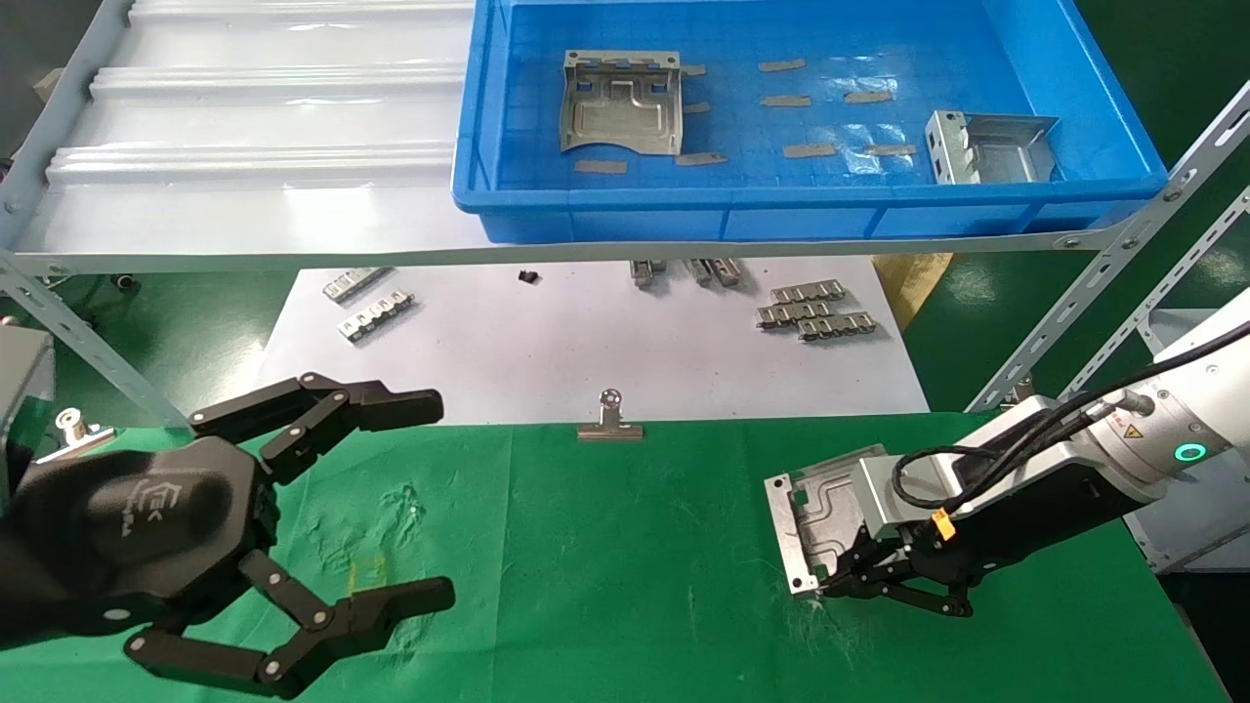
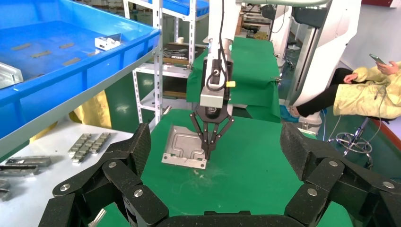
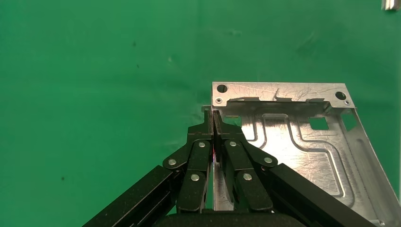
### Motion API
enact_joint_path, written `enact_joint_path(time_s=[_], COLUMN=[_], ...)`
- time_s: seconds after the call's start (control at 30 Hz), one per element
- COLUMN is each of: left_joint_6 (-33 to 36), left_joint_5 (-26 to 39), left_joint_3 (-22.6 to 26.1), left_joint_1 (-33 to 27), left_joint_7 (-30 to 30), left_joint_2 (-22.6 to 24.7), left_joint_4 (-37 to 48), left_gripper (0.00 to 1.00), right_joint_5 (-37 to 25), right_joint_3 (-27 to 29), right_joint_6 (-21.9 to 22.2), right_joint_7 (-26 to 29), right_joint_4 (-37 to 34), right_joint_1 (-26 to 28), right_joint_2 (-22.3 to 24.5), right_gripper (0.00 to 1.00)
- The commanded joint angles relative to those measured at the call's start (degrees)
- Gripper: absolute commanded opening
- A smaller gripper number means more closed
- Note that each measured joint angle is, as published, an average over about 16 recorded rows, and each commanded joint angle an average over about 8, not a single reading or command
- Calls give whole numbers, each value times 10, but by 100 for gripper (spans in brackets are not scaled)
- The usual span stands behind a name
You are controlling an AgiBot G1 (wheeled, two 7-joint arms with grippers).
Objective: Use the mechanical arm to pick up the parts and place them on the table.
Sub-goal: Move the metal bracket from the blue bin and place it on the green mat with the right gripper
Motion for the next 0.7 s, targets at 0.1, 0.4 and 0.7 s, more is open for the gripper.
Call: enact_joint_path(time_s=[0.1,0.4,0.7], left_joint_6=[0,0,0], left_joint_5=[0,0,0], left_joint_3=[0,0,0], left_joint_1=[0,0,0], left_joint_7=[0,0,0], left_joint_2=[0,0,0], left_joint_4=[0,0,0], left_gripper=[100,100,100], right_joint_5=[-8,-1,2], right_joint_3=[-11,-12,-9], right_joint_6=[1,15,41], right_joint_7=[-30,-94,-143], right_joint_4=[-50,-125,-183], right_joint_1=[-9,-28,-41], right_joint_2=[-22,-49,-65], right_gripper=[0,0,0])
